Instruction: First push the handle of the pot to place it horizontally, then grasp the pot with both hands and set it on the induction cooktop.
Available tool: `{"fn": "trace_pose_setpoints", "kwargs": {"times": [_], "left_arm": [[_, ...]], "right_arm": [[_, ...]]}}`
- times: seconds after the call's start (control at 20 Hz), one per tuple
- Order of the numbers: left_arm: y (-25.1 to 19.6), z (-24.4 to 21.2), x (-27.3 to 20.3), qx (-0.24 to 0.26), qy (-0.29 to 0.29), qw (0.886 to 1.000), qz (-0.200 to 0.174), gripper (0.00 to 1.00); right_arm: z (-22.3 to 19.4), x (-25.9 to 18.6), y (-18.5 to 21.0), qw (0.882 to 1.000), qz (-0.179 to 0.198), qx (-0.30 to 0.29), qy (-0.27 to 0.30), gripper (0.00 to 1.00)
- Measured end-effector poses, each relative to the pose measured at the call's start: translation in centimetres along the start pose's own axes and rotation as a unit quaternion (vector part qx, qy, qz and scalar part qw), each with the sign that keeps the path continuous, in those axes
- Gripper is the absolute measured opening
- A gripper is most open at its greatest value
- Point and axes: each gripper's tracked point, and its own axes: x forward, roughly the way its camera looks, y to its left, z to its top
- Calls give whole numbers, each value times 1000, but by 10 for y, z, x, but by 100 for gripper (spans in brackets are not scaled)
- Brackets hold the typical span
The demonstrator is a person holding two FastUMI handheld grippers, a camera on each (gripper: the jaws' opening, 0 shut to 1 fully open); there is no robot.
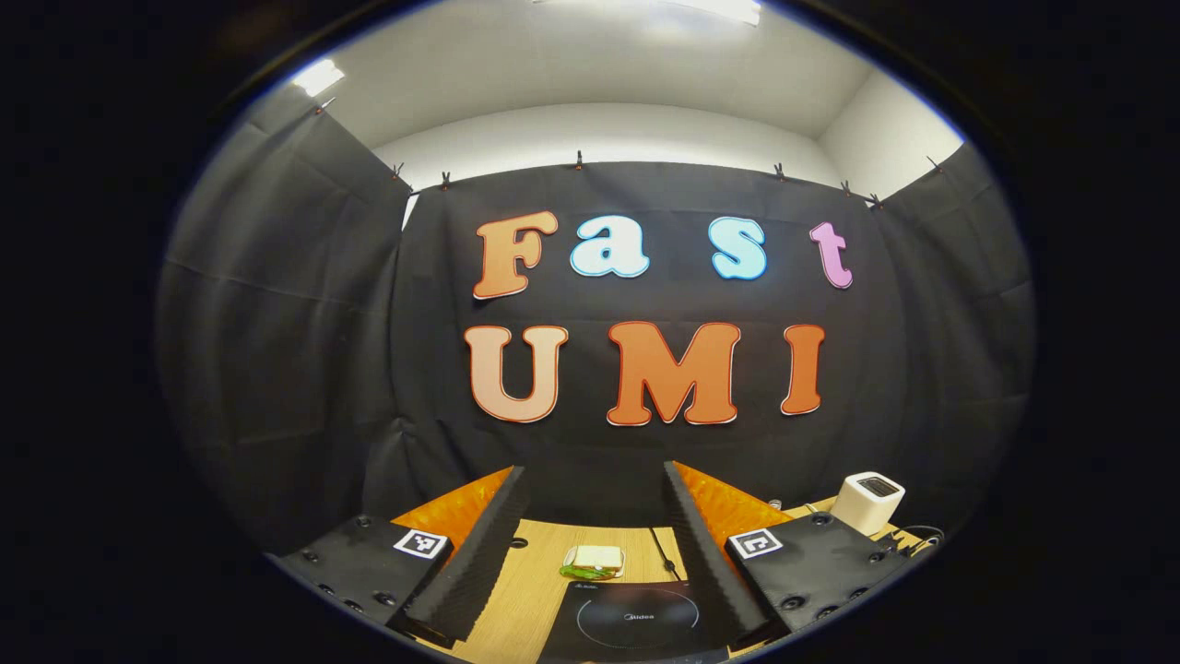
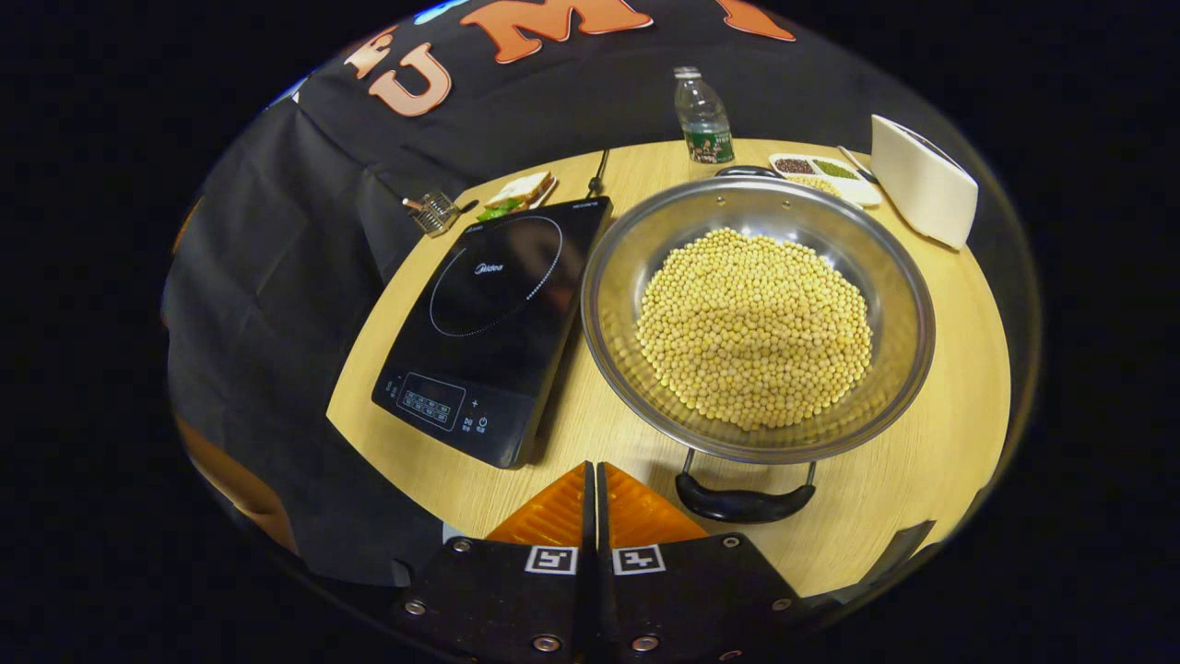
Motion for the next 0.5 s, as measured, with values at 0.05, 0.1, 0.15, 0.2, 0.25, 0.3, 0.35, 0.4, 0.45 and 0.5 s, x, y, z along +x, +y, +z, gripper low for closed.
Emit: {"fn": "trace_pose_setpoints", "kwargs": {"times": [0.05,0.1,0.15,0.2,0.25,0.3,0.35,0.4,0.45,0.5], "left_arm": [[-1,-1,1,0,1,1000,-1,94],[-3,-4,2,0,3,1000,-3,94],[-4,-7,4,0,6,1000,-3,94],[-5,-10,5,2,9,1000,-5,94],[-6,-11,6,3,12,1000,-4,94],[-6,-13,7,4,14,1000,-3,94],[-6,-14,9,4,16,1000,-3,94],[-7,-14,8,4,17,1000,-3,94],[-9,-15,10,4,18,1000,-5,94],[-10,-16,11,3,18,1000,-5,94]], "right_arm": [[0,2,-3,1000,-2,5,3,0],[-1,3,-8,1000,-6,10,5,0],[-1,5,-11,1000,-8,16,7,0],[-1,7,-15,1000,-8,25,10,0],[-2,9,-21,999,-11,37,14,0],[-2,6,-19,998,2,55,21,0],[-1,6,-19,997,13,71,23,0],[0,7,-22,996,16,80,21,0],[1,7,-26,996,14,82,19,0],[2,6,-30,996,11,85,17,0]]}}
